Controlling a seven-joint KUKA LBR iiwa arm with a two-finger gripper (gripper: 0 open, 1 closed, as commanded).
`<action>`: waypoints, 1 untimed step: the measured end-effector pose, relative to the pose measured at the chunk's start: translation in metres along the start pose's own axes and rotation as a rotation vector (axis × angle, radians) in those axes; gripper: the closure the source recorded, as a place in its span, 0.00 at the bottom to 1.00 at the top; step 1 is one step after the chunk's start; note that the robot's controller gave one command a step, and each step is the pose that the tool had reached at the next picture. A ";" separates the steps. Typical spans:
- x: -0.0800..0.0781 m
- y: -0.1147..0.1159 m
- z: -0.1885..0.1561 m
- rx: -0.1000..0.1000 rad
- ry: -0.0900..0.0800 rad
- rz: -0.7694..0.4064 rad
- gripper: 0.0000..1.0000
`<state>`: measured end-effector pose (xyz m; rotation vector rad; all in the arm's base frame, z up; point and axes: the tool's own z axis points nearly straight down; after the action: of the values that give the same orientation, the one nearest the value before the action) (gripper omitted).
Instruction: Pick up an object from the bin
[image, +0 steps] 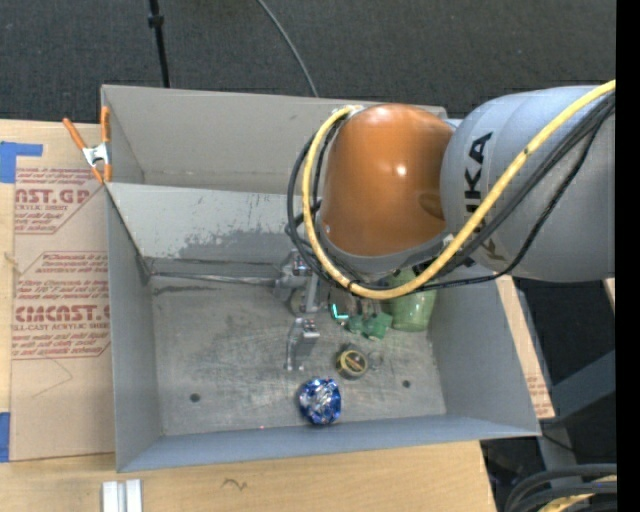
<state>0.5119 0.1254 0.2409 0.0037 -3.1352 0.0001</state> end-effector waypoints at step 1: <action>0.008 -0.045 0.064 0.001 -0.003 -0.307 0.00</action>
Offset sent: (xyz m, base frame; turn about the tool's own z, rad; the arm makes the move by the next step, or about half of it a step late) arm -0.0080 -0.0444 -0.0617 -0.3082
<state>0.5031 0.0802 0.1770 0.4832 -3.1004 0.0009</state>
